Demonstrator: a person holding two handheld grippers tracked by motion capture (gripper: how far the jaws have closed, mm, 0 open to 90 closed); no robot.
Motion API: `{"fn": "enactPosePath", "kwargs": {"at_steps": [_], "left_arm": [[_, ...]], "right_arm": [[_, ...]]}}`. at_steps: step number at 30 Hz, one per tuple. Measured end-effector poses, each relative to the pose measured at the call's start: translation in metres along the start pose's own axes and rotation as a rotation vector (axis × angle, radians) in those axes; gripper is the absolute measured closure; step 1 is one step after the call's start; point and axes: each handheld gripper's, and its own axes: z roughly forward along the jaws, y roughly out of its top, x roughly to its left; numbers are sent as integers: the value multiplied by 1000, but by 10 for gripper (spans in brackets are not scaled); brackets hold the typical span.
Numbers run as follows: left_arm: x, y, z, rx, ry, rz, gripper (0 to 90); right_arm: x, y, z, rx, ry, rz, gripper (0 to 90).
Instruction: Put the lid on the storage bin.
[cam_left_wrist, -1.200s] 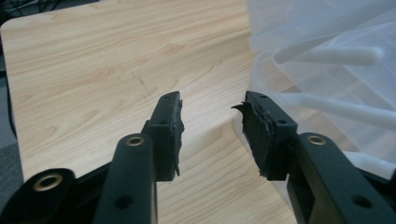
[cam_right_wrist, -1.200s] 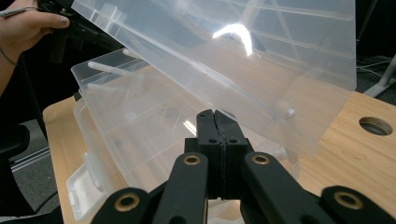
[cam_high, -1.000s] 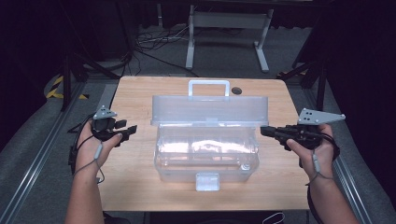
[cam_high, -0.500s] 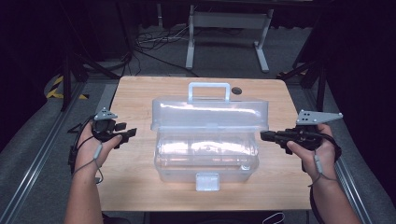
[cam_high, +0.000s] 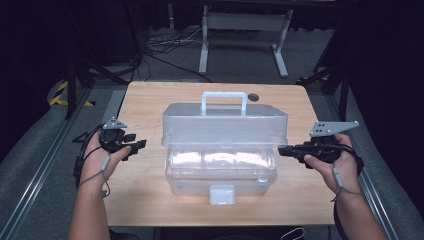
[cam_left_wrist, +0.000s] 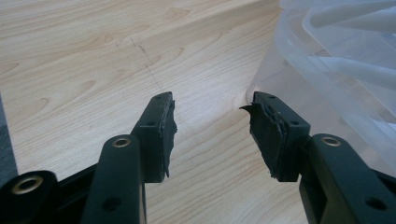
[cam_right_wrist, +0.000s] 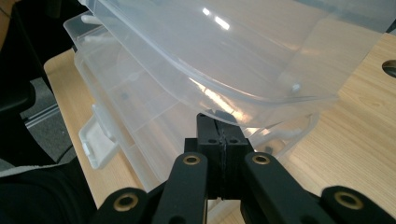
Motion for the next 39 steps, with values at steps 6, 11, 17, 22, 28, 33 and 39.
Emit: {"fn": "enactPosePath", "kwargs": {"at_steps": [6, 11, 17, 22, 28, 33, 39], "left_arm": [[-1, -1, 3, 21, -13, 10, 478], [-1, -2, 5, 41, -16, 14, 476], [-2, -1, 7, 51, -19, 21, 475], [-2, -2, 7, 59, -22, 26, 473], [-2, -3, 9, 66, -27, 28, 461], [-2, -3, 11, 84, -35, 43, 457], [-3, -4, 13, 89, -35, 42, 452]], "right_arm": [[3, 0, 1, 63, 2, -23, 900], [5, 0, 1, 112, 10, -34, 890], [7, 0, 3, 144, 4, -43, 892], [8, -1, 4, 180, 14, -49, 888], [12, -1, 7, 226, 4, -71, 886], [12, -2, 9, 258, 14, -72, 883], [12, -3, 11, 286, 20, -70, 876]]}}
